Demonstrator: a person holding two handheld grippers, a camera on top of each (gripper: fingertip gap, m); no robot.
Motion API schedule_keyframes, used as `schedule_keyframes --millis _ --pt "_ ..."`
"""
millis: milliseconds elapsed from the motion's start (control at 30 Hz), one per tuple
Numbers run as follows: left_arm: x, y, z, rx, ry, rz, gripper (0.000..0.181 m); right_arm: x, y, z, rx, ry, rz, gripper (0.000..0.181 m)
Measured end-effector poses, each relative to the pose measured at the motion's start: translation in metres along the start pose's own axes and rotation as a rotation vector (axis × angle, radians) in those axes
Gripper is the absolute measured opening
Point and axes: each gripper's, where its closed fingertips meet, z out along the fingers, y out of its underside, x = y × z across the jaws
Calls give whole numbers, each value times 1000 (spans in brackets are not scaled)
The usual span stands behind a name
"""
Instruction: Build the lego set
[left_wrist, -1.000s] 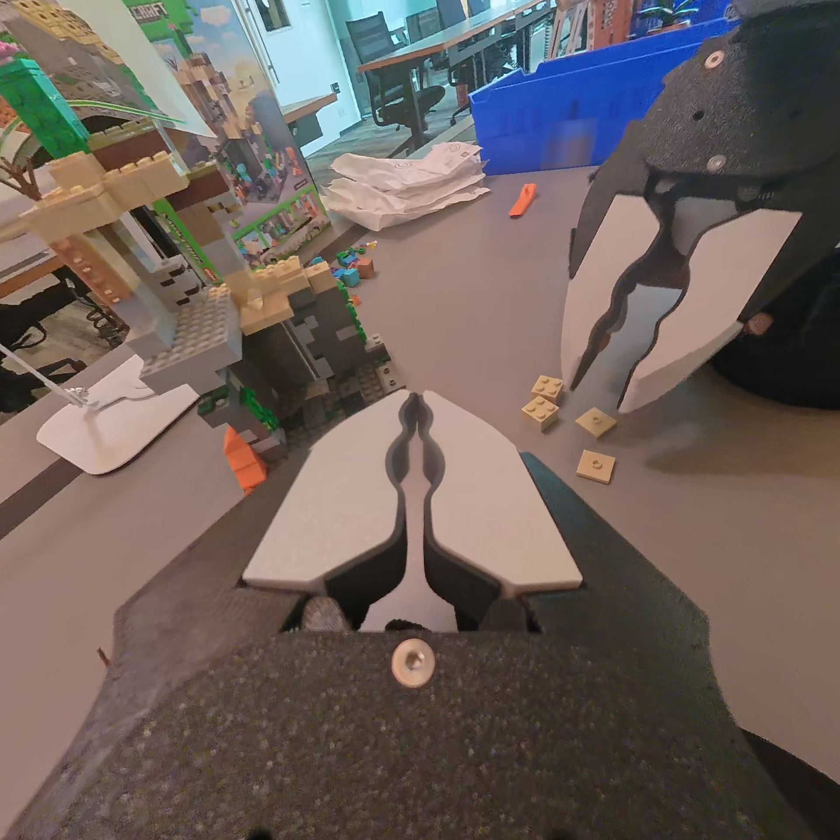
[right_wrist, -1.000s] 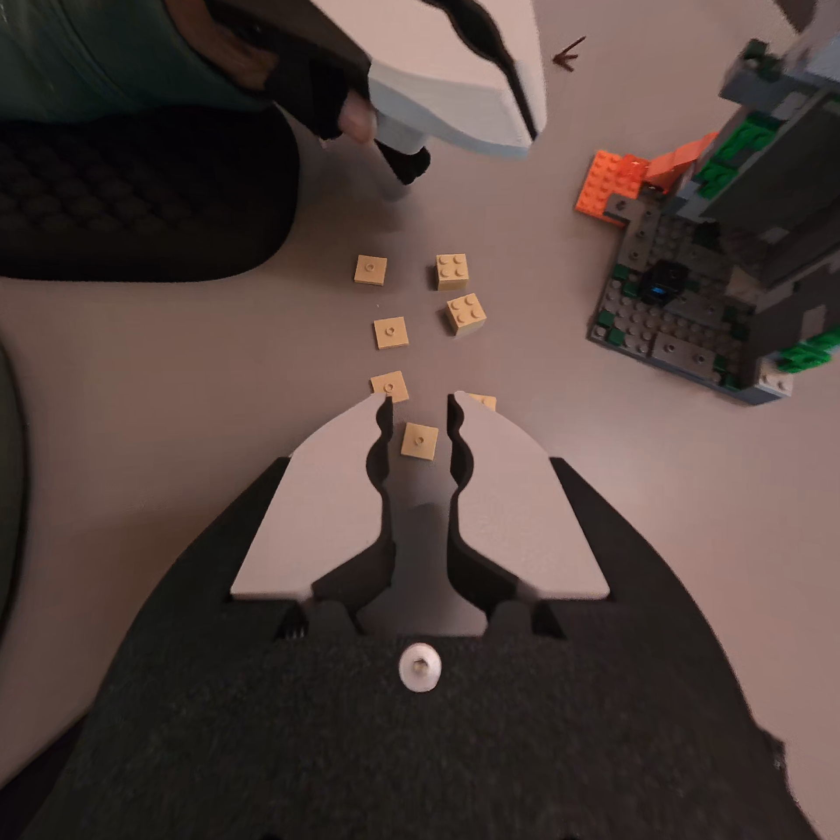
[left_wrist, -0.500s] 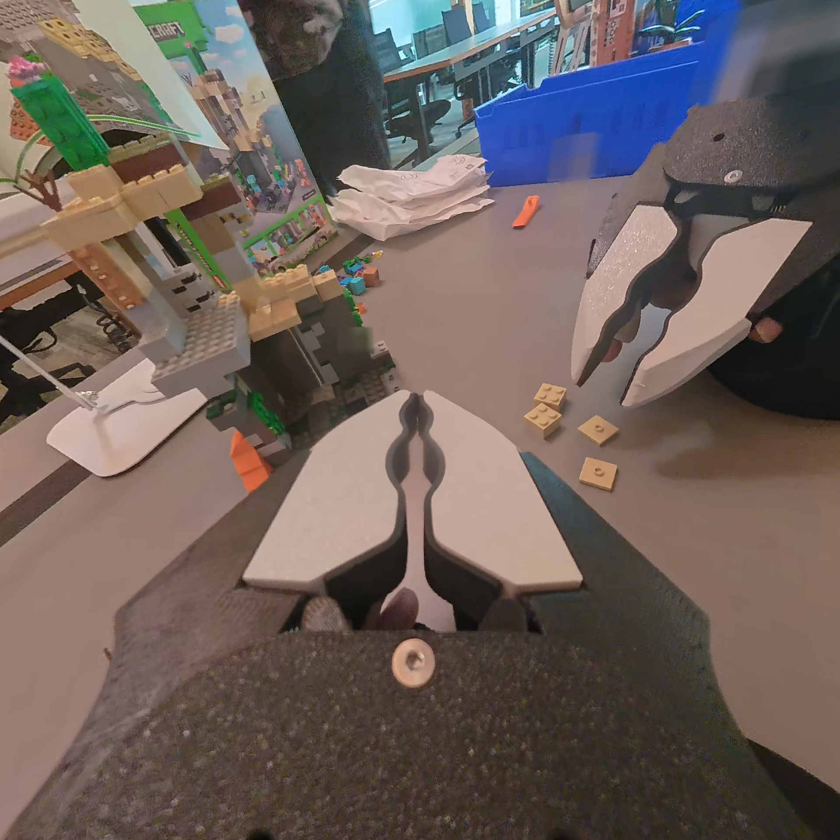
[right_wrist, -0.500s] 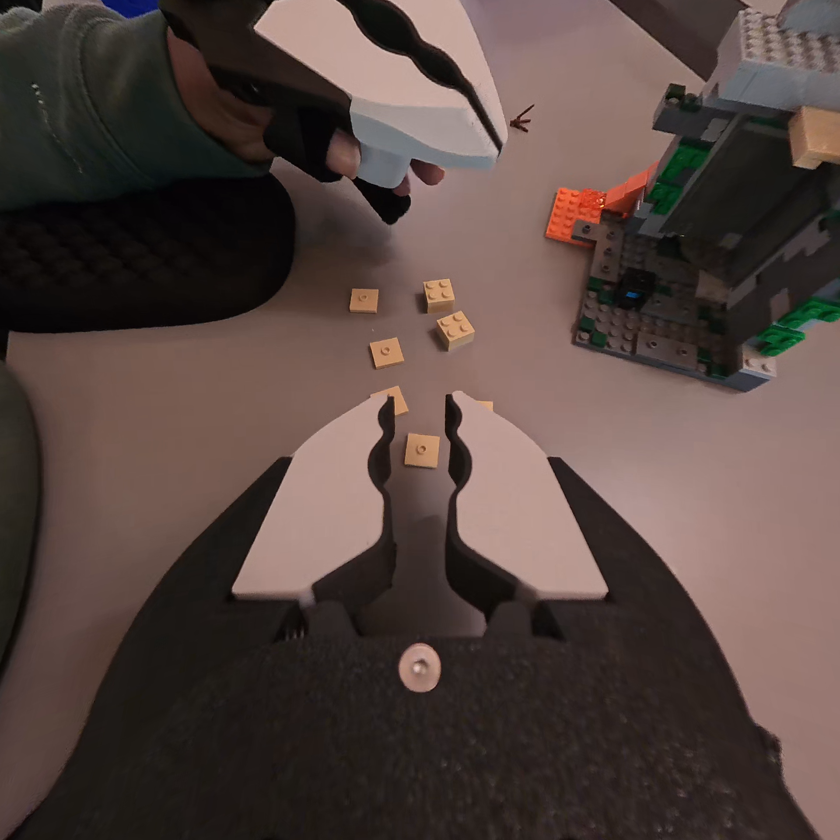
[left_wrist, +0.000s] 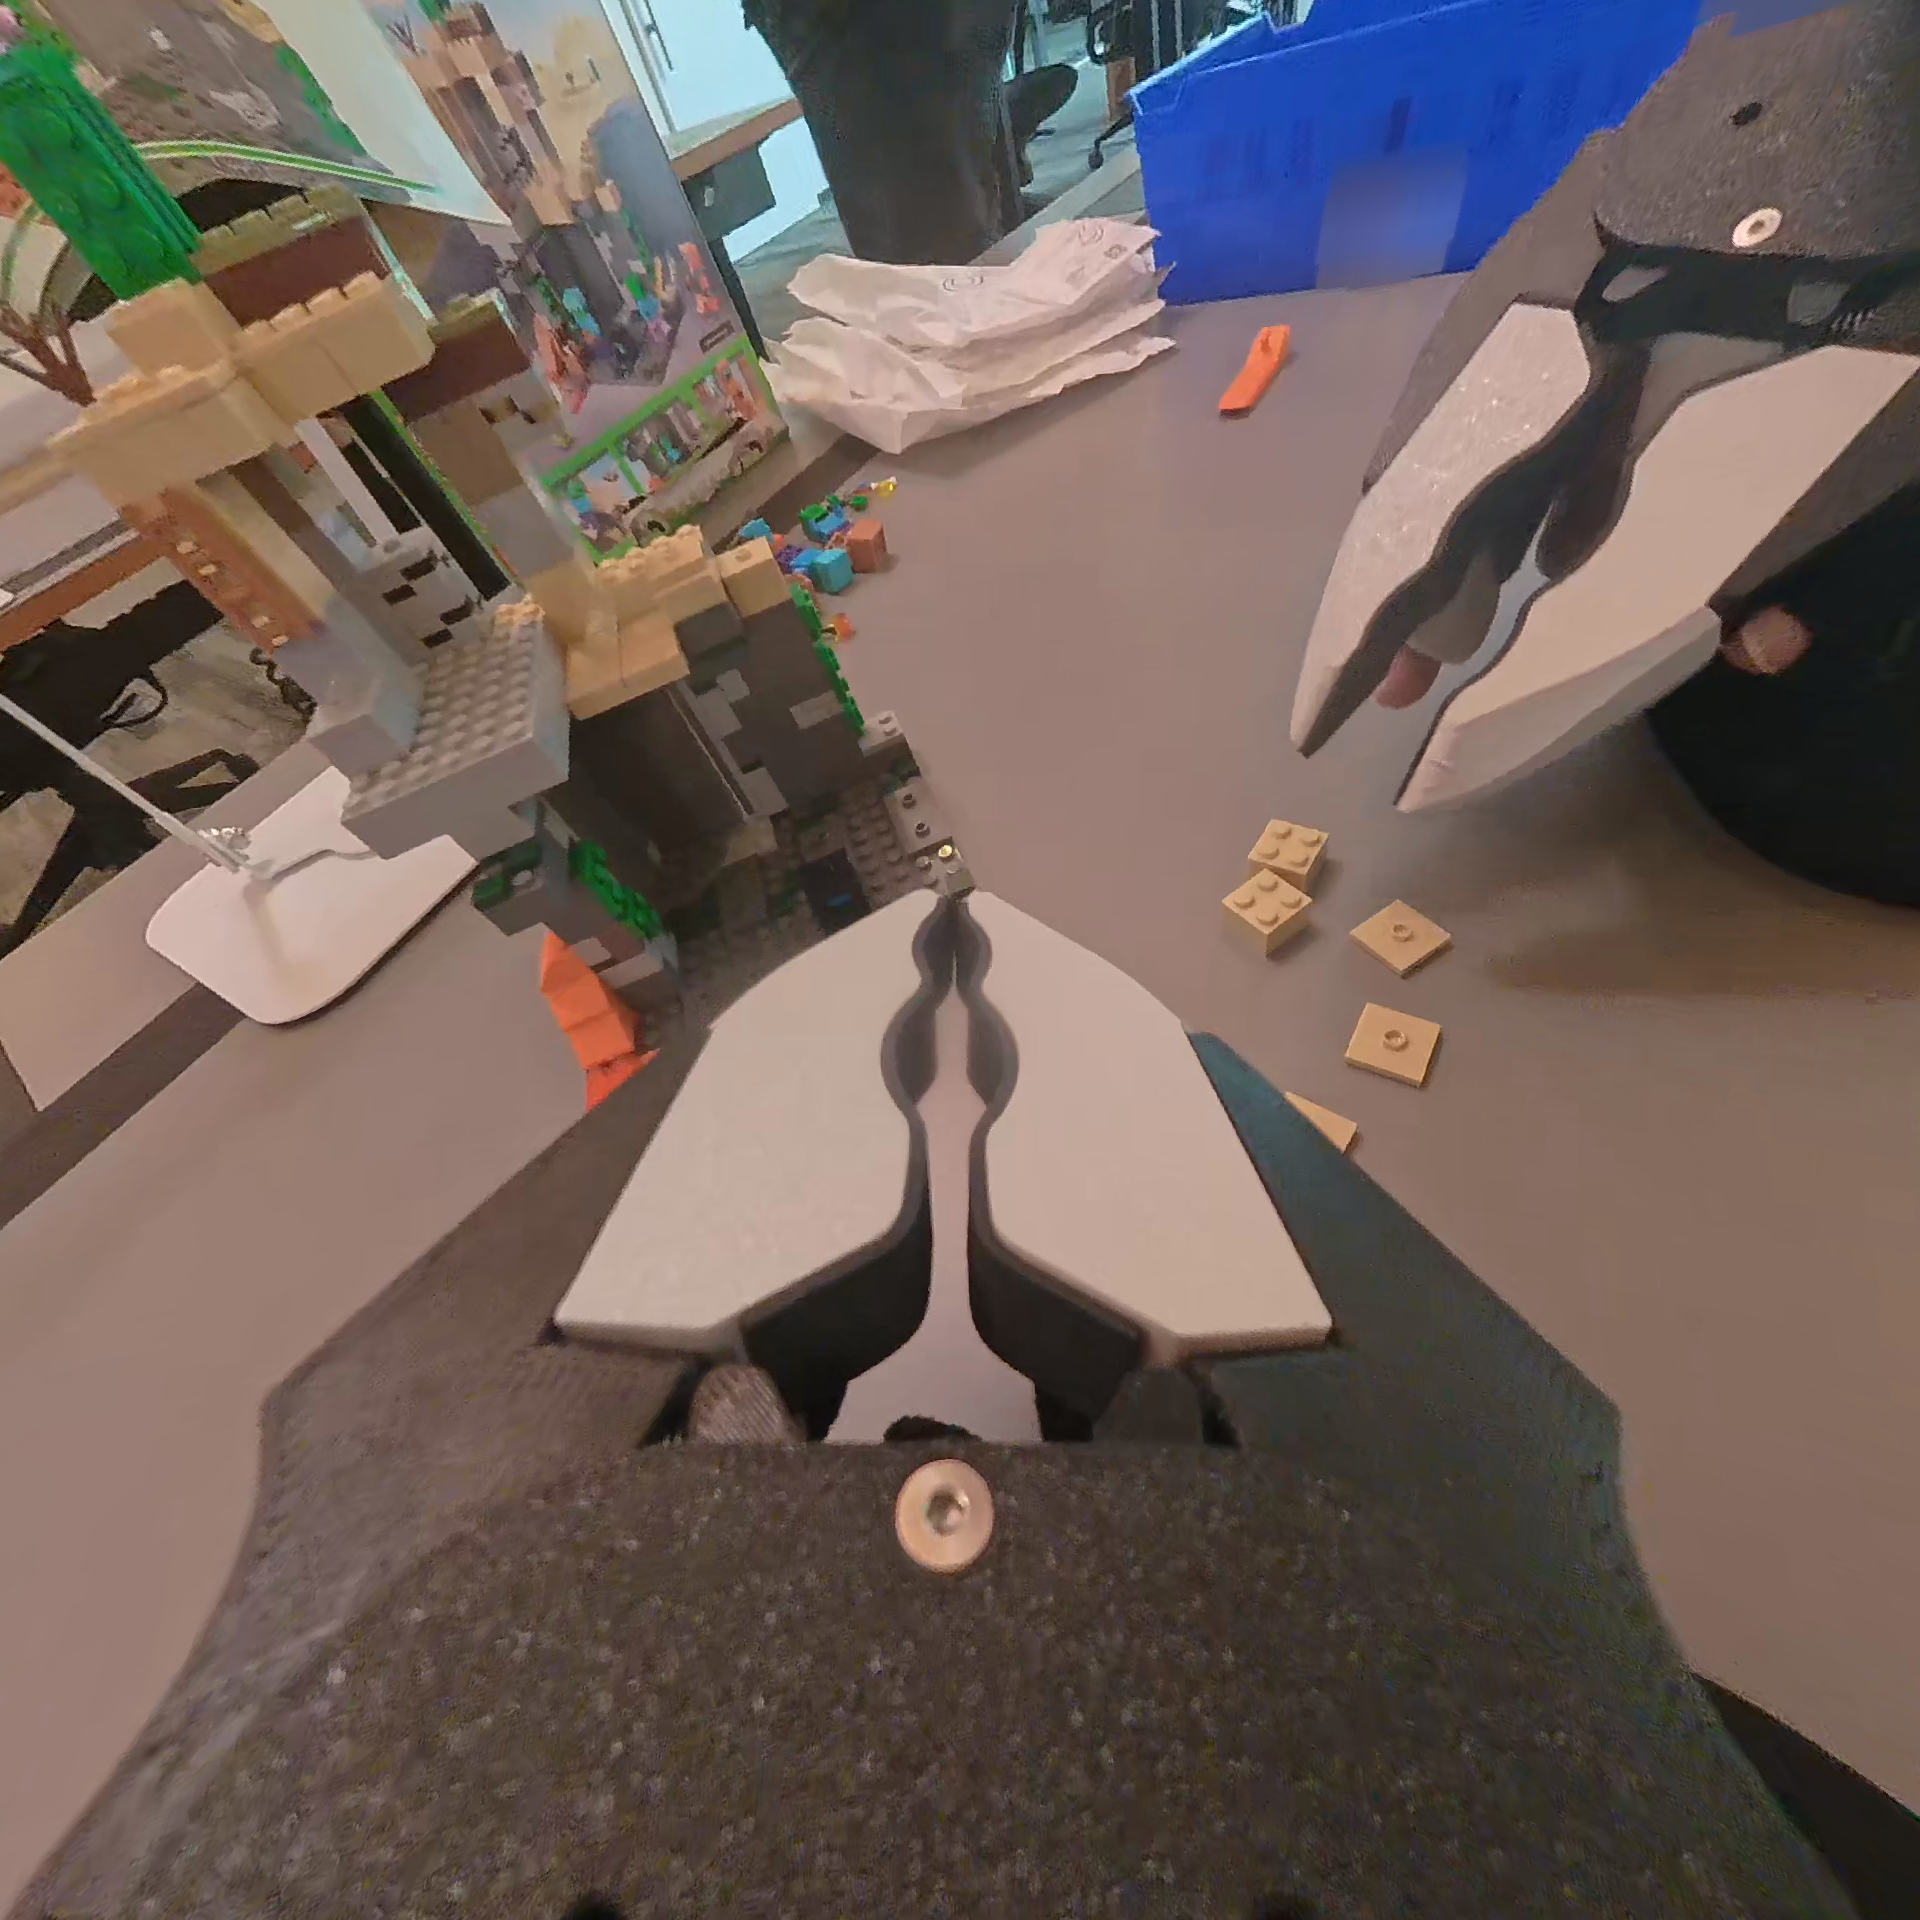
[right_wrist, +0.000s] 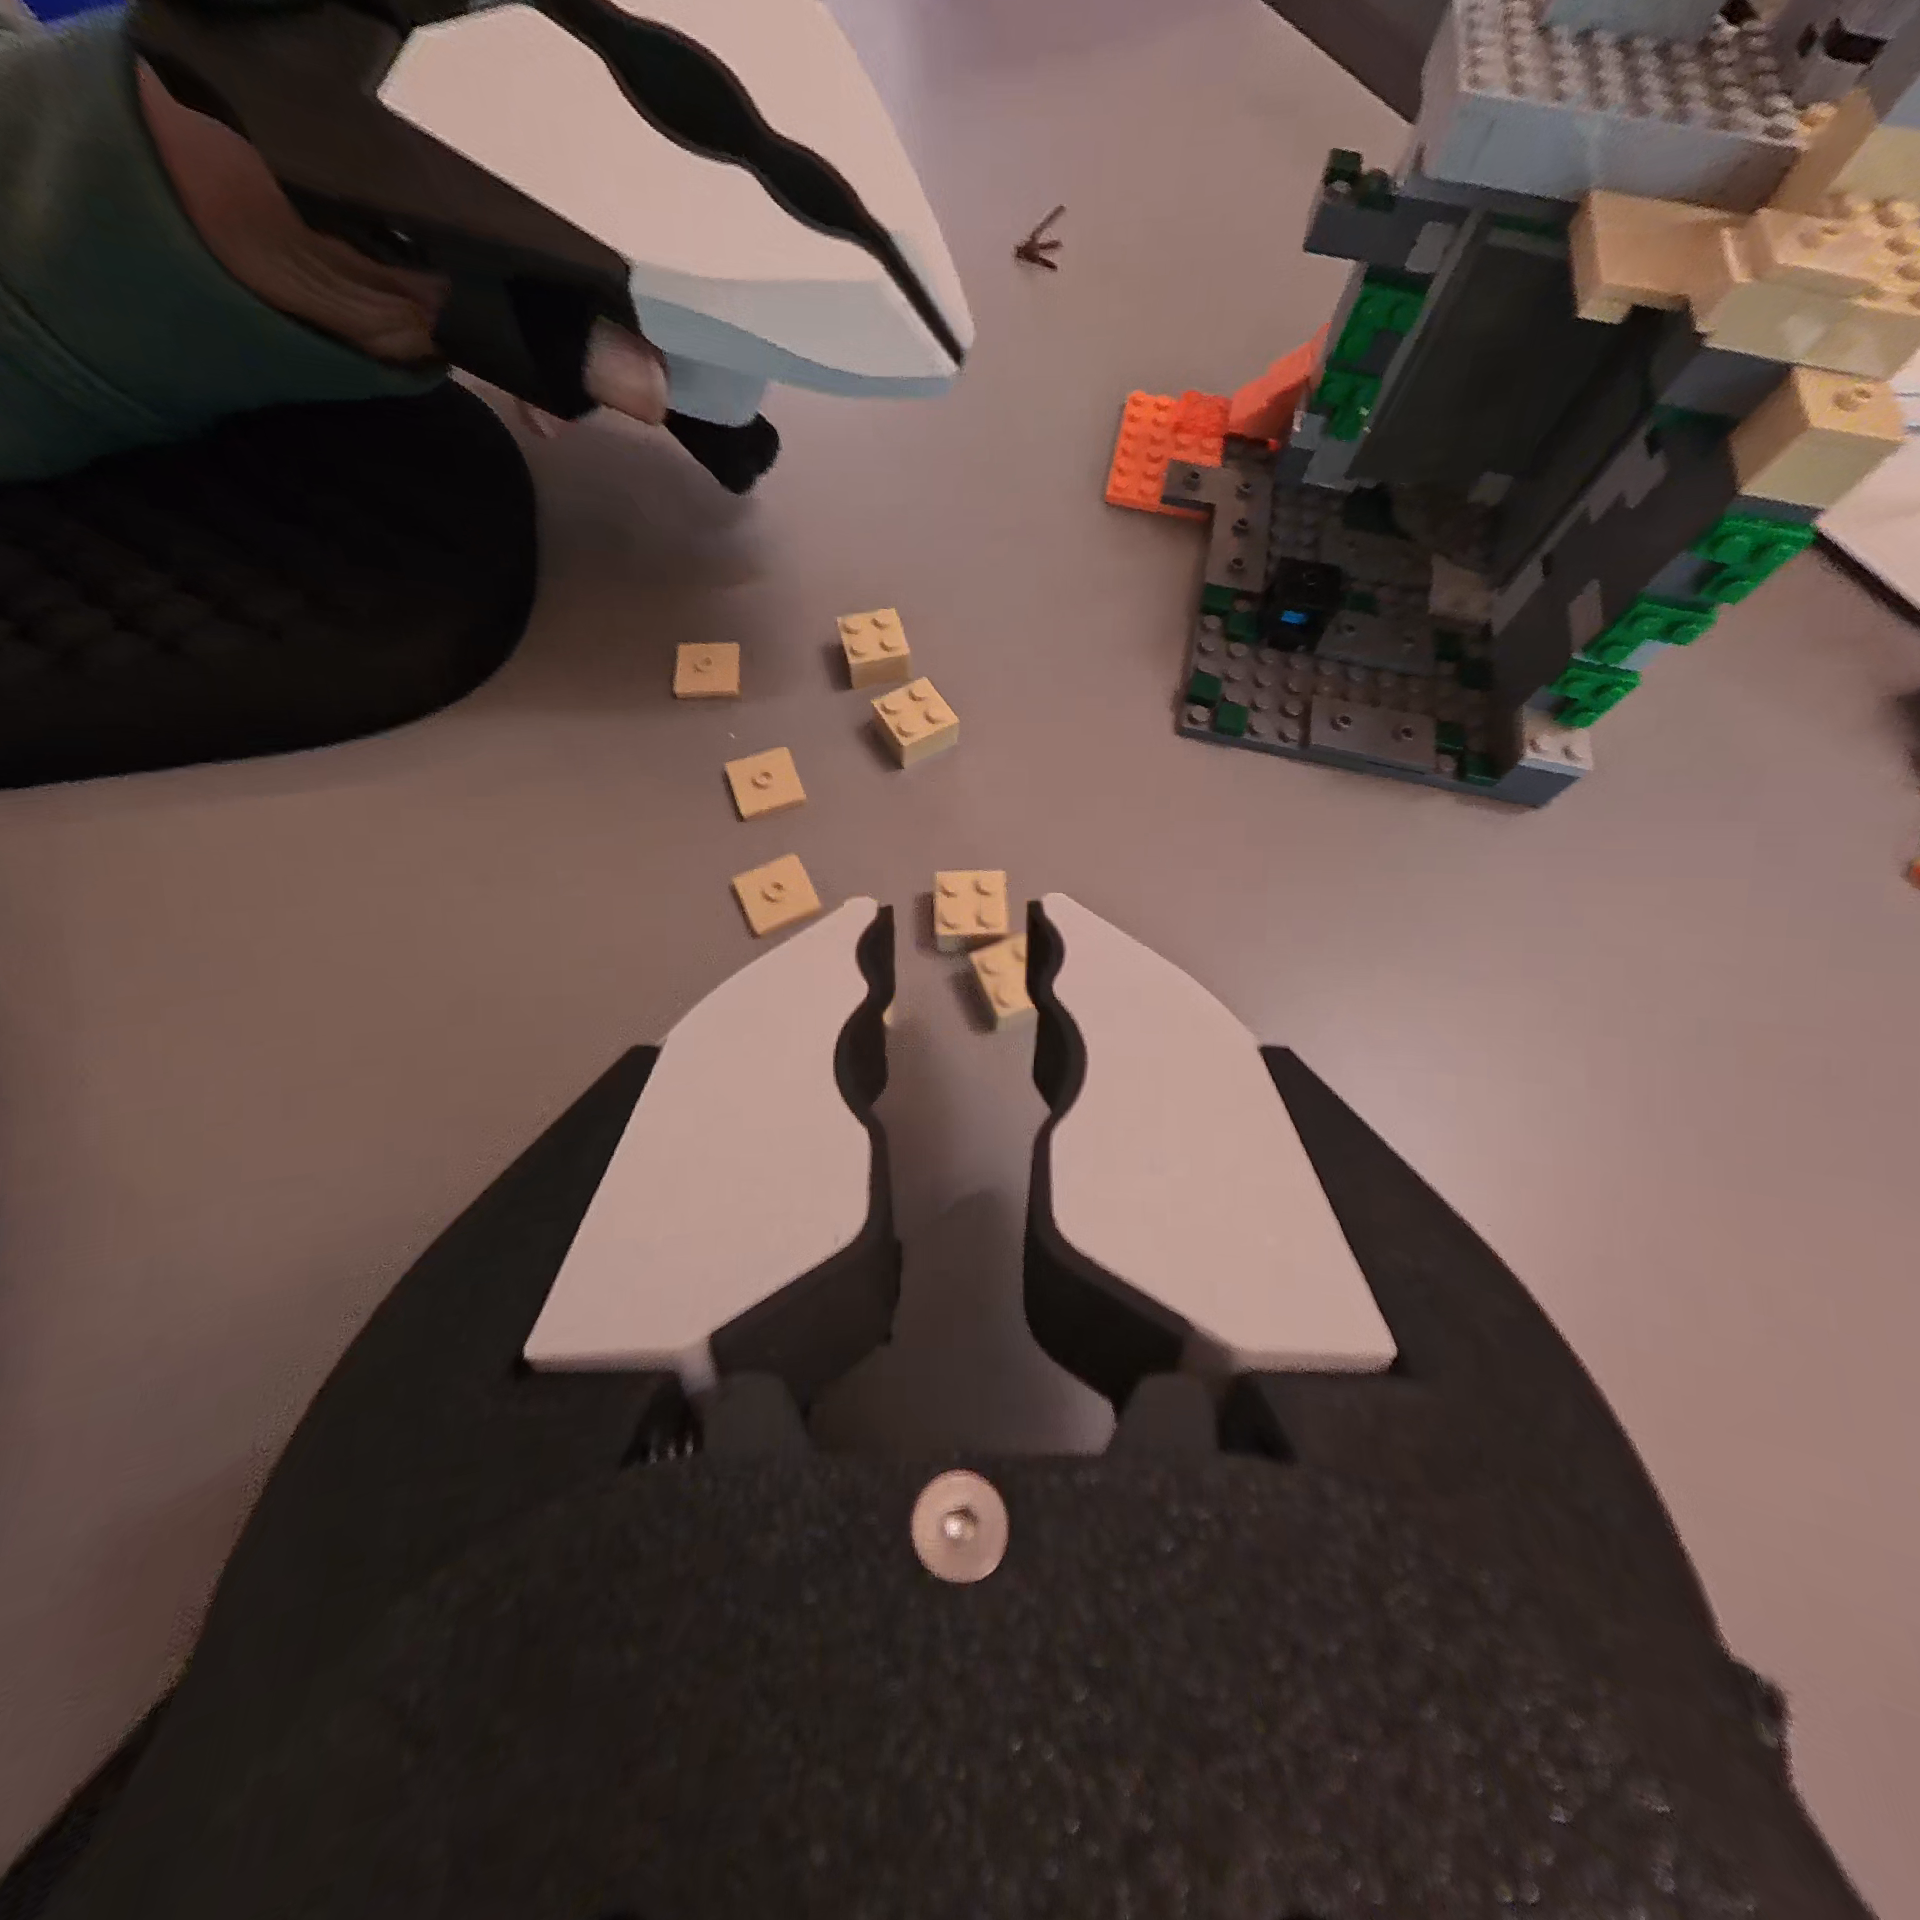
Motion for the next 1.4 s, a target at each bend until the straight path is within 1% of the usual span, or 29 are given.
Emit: schedule_keyframes --millis 167,300,433,533,567,633,733,1067,1233,1400 --pt "-2 1 0 6 5 -26 0 25 8 -9 -62 34 -47 26" --pt "-5 5 0 0 1 -38 0 34 15 -7 -119 -13 -87 30" --pt "-9 6 -1 2 -1 -58 0 23 18 8 -188 -99 -130 31" --pt "-9 7 0 0 4 -62 0 15 25 18 -262 -138 -222 31" --pt "-8 8 0 -2 6 -58 0 15 27 21 -281 -142 -238 30" --pt "-7 8 1 -8 10 -48 0 12 31 25 -312 -172 -250 17" --pt "-6 9 1 -14 10 -38 0 10 31 24 -331 -191 -267 16" --pt "-3 12 4 -33 25 -34 0 14 11 6 -268 -136 -237 16" --pt "-3 13 4 -35 28 -42 0 14 4 9 -253 -128 -225 16" --pt "-3 15 5 -39 32 -43 0 15 6 16 -270 -119 -220 16"
